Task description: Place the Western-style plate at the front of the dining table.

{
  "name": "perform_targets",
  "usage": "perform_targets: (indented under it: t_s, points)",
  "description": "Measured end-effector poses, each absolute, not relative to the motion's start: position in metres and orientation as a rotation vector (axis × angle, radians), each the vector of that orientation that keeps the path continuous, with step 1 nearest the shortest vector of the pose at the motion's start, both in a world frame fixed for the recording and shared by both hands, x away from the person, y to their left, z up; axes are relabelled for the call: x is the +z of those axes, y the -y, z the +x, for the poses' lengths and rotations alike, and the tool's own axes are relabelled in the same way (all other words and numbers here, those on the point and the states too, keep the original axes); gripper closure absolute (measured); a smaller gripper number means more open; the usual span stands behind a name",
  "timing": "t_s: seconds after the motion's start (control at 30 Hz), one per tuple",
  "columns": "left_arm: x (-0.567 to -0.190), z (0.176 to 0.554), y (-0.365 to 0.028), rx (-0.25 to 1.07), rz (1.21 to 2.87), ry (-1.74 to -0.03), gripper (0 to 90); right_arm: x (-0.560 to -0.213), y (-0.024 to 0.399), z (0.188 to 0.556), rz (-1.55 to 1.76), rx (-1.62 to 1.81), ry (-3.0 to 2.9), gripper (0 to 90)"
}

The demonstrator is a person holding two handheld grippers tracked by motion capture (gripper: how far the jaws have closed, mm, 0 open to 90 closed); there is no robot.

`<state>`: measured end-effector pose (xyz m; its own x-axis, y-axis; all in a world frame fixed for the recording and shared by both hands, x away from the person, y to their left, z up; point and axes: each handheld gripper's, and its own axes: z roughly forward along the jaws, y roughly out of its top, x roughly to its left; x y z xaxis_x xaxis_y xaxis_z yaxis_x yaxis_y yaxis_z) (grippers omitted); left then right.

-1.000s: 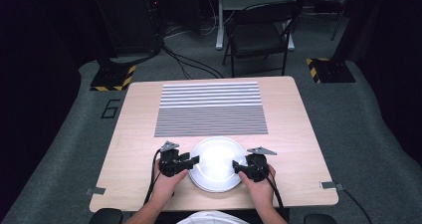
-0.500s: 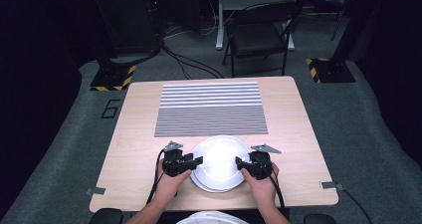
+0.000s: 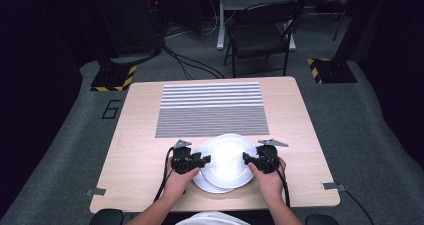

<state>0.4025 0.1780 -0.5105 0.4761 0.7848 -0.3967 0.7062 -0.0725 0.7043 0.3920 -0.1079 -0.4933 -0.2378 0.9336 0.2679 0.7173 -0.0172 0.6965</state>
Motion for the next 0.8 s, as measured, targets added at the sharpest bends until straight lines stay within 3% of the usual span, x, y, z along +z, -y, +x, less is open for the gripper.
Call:
perform_targets:
  t_s: [0.5, 0.8]
  points:
    - [-0.512, 0.407, -0.168, 0.103, 1.818, -1.237, 48.4, -0.488, 0.118, 0.398, 1.681, 1.051, -2.028, 45.5]
    - [-0.512, 0.404, -0.167, 0.122, 1.843, -1.220, 48.4, -0.480, 0.131, 0.375, 1.626, 0.974, -1.997, 45.4]
